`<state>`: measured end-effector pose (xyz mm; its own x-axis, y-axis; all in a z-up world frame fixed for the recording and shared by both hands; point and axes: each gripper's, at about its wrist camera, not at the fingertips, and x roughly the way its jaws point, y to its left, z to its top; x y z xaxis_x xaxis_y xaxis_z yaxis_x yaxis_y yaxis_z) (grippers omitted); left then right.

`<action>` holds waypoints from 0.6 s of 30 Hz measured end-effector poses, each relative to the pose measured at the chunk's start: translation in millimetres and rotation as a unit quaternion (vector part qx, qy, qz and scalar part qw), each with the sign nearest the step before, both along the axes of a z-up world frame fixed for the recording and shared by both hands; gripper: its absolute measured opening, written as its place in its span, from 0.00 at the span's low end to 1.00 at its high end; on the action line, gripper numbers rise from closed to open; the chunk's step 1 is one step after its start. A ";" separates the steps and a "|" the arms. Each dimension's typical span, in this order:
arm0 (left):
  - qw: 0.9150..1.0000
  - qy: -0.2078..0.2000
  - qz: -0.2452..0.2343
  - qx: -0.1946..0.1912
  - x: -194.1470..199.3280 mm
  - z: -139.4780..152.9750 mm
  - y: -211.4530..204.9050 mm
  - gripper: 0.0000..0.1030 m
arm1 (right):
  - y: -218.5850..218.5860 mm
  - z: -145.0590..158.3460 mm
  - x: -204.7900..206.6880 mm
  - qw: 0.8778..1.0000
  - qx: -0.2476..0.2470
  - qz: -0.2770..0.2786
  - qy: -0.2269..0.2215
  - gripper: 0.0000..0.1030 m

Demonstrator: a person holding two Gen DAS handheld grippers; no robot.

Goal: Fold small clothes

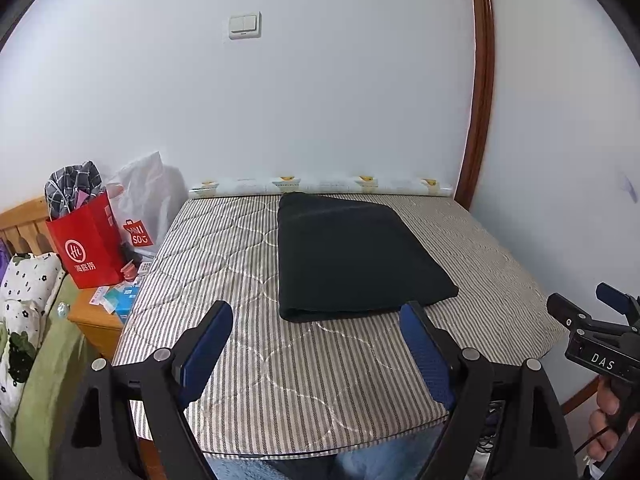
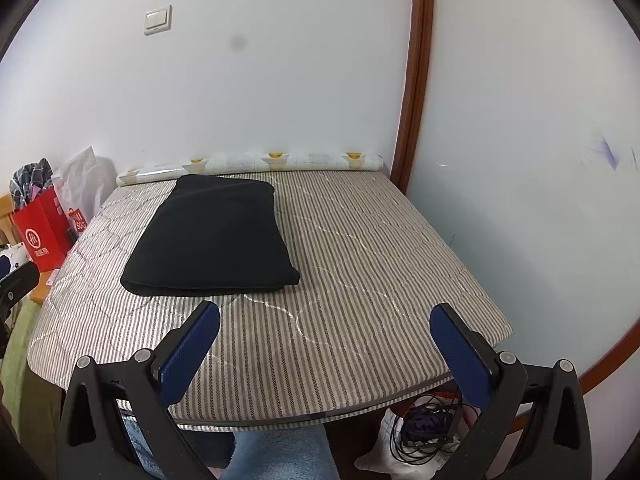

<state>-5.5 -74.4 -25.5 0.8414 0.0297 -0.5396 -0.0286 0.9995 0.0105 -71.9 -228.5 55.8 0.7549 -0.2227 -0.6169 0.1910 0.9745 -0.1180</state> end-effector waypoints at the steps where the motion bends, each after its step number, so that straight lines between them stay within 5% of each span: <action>1: 1.000 0.000 0.000 -0.001 0.2 -0.1 0.2 0.82 | 0.1 -0.1 0.0 1.000 0.000 0.000 0.000 1.00; 18: 1.000 0.003 -0.002 0.004 1.2 -1.9 1.0 0.82 | 2.1 1.9 -0.3 1.000 -0.005 -0.001 -0.002 1.00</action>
<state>-4.3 -73.4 -27.4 0.8382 0.0314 -0.5444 -0.0253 0.9995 0.0187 -72.2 -226.4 57.7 0.7571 -0.2299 -0.6115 0.1927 0.9730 -0.1272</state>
